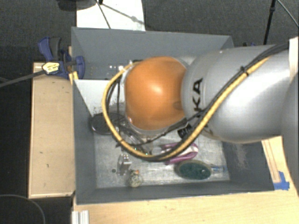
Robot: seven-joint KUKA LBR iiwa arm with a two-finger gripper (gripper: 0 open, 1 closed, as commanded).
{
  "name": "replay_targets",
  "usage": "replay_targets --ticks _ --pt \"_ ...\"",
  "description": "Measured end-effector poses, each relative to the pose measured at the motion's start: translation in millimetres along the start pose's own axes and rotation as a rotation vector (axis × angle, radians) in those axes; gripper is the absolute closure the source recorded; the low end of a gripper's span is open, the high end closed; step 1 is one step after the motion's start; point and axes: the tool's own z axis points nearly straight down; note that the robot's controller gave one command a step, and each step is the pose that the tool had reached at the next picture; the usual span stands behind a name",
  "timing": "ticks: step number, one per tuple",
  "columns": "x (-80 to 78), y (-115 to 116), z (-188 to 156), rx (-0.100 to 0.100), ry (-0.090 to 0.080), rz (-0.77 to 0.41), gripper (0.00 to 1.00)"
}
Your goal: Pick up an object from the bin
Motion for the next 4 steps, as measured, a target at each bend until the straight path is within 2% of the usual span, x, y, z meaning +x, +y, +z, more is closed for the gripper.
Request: replay_targets --ticks 1,2,3,4 --pt "-1.2 -58 60 0.002 -0.002 0.4 0.0" --pt "-11.2 -144 100 0.002 -0.003 0.579 0.0" --pt "-18.9 -227 66 0.0 -0.011 0.433 0.0" --pt "-31.0 -215 156 -0.003 -0.018 0.2 0.0"
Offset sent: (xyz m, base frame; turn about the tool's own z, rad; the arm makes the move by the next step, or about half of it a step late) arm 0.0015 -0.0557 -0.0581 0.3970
